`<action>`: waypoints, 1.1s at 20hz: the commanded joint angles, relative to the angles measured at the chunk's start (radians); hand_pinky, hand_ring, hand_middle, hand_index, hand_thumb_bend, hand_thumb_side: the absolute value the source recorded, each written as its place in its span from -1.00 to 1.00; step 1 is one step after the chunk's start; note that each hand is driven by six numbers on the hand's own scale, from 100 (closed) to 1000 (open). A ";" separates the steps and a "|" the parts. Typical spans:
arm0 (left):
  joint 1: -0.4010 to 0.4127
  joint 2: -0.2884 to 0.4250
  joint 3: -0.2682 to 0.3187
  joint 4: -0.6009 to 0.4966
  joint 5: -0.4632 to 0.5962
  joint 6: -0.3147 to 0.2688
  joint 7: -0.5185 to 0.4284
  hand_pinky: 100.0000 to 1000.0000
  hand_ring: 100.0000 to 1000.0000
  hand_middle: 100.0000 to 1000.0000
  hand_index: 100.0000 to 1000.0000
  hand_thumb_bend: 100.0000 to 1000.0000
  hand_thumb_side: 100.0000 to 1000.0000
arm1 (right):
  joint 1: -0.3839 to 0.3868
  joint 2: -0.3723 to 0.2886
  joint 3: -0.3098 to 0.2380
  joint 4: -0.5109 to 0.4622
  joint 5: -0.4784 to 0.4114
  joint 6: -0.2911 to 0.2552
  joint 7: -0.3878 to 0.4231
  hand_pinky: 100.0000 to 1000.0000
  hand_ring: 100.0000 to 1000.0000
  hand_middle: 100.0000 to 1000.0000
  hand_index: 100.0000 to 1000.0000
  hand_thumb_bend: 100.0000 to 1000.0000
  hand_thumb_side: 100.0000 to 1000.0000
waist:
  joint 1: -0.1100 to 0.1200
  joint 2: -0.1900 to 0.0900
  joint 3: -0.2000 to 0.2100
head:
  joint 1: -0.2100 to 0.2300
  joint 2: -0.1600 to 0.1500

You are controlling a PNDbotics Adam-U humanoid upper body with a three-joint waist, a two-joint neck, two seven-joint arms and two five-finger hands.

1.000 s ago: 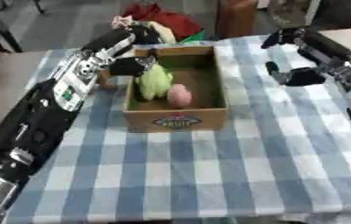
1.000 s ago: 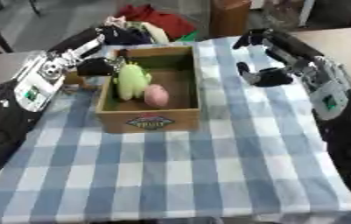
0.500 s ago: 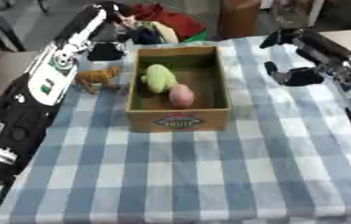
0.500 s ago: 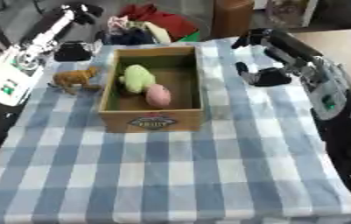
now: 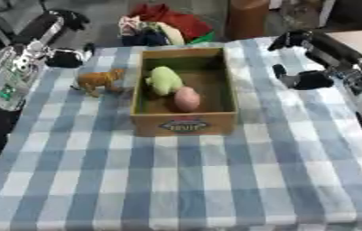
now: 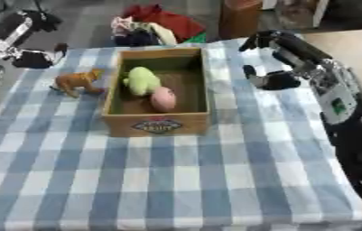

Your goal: Pick up objects on the table and place them in the box.

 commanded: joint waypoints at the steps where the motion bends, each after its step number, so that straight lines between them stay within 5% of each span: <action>1: -0.019 0.031 0.011 0.056 -0.051 -0.033 -0.017 0.60 0.53 0.44 0.66 -0.55 -0.83 | -0.020 -0.023 -0.006 -0.009 0.001 -0.003 0.002 0.55 0.54 0.46 0.55 -1.00 -0.74 | -0.005 -0.017 0.000 | -0.002 -0.010; 10: -0.042 -0.030 0.031 0.192 -0.210 -0.058 0.037 0.59 0.56 0.58 0.70 -0.53 -0.83 | -0.019 -0.022 -0.007 -0.009 -0.002 -0.004 0.002 0.55 0.54 0.46 0.55 -1.00 -0.74 | -0.010 -0.013 -0.013 | 0.001 -0.012; 22: -0.070 -0.091 0.082 0.306 -0.370 -0.007 0.199 0.59 0.56 0.63 0.72 -0.65 -0.84 | -0.027 -0.014 -0.005 -0.009 -0.007 -0.009 0.008 0.55 0.54 0.46 0.55 -1.00 -0.73 | -0.015 -0.001 -0.044 | 0.009 -0.019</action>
